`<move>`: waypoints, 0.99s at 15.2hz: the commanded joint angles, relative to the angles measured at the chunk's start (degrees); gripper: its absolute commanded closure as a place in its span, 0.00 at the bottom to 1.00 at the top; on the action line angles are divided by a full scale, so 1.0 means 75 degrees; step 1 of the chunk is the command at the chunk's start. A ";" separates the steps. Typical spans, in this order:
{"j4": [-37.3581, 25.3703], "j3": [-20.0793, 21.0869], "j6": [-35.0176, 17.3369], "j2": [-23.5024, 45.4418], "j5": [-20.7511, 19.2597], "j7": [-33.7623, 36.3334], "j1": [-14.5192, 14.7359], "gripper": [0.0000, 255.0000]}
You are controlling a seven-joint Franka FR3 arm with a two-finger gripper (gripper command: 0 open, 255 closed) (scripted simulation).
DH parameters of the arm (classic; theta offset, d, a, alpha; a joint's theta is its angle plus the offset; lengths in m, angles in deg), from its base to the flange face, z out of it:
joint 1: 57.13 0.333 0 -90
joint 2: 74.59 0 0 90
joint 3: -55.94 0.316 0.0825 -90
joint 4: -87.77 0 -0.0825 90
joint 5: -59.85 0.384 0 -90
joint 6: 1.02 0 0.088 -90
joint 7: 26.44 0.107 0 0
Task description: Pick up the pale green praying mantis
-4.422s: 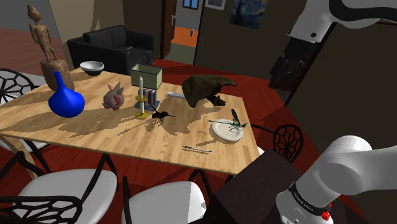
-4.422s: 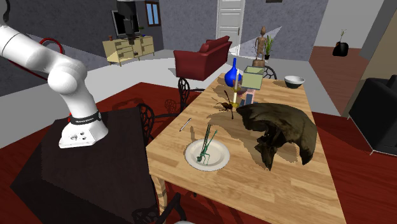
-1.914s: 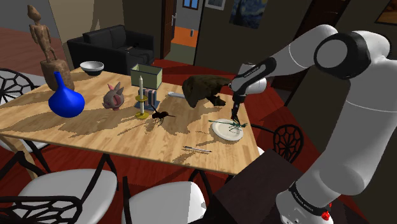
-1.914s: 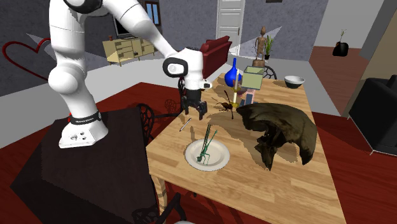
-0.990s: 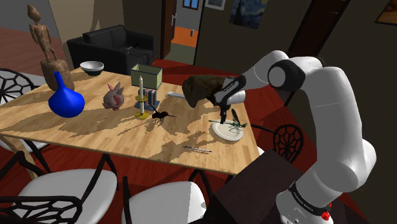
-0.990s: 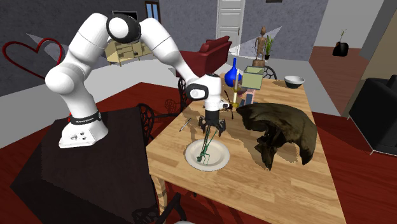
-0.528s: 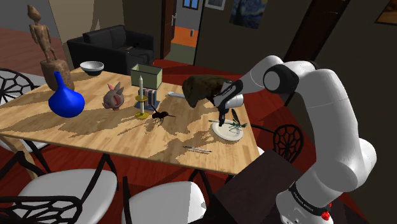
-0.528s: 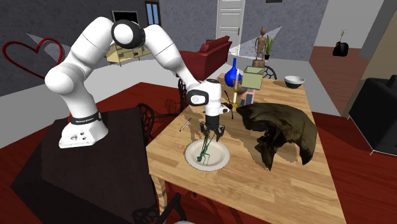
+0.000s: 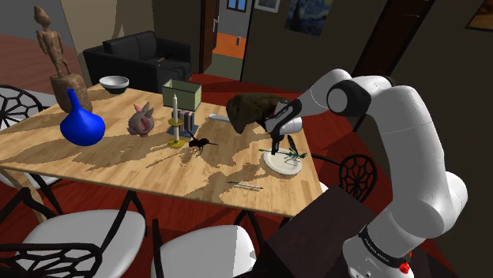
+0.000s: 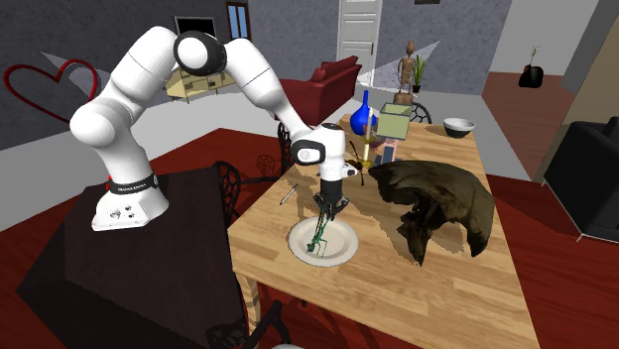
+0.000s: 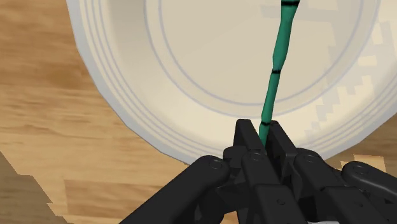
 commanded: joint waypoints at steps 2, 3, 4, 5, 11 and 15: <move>0.0057 -0.0016 0.0039 -0.0094 -0.0011 0.0000 0.0013 1.00; 0.0096 -0.0033 0.0091 -0.0185 -0.0023 0.0003 0.0026 1.00; 0.0132 -0.0049 0.0144 -0.0274 -0.0035 0.0006 0.0040 1.00; 0.0164 -0.0066 0.0199 -0.0361 -0.0049 0.0009 0.0054 1.00; 0.0334 -0.0168 0.0545 -0.0876 -0.0133 0.0032 0.0135 1.00; 0.0413 -0.0234 0.0793 -0.1204 -0.0196 0.0052 0.0187 1.00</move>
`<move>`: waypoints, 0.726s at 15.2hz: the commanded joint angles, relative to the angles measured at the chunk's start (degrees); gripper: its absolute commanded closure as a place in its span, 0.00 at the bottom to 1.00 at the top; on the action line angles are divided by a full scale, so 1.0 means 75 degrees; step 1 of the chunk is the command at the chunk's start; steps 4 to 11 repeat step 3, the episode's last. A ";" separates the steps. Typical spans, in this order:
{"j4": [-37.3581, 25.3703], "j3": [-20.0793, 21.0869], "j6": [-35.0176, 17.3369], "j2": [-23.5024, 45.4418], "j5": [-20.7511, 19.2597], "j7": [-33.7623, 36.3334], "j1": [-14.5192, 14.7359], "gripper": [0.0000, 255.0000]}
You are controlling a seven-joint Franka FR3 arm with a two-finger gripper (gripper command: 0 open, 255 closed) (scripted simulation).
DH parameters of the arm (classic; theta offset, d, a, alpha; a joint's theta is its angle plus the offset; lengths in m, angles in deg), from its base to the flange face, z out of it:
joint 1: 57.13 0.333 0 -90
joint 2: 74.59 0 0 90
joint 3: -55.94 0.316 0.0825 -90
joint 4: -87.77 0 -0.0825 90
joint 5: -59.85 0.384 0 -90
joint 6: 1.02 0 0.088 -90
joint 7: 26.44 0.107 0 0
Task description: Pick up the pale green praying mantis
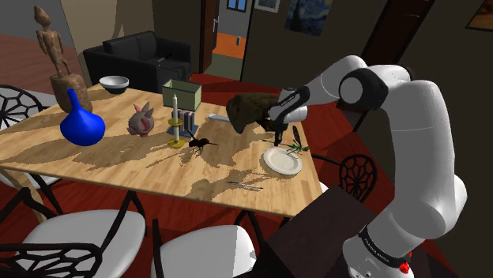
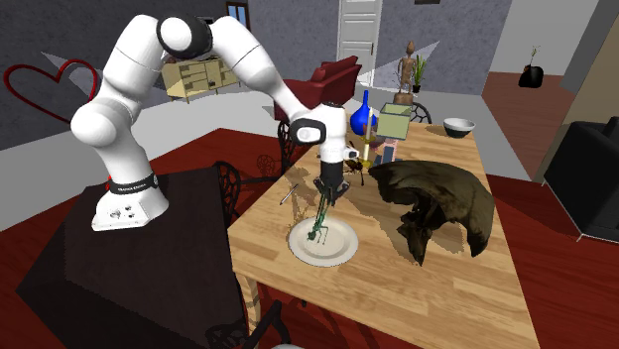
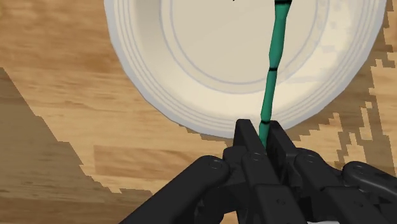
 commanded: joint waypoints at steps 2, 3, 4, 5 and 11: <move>0.0032 -0.0037 0.0144 -0.0174 -0.0036 0.0010 0.0026 1.00; 0.0031 -0.0037 0.0144 -0.0173 -0.0036 0.0010 0.0026 1.00; 0.0031 -0.0037 0.0144 -0.0173 -0.0036 0.0010 0.0026 1.00; 0.0031 -0.0037 0.0144 -0.0173 -0.0036 0.0010 0.0026 1.00; 0.0031 -0.0037 0.0144 -0.0173 -0.0036 0.0010 0.0026 1.00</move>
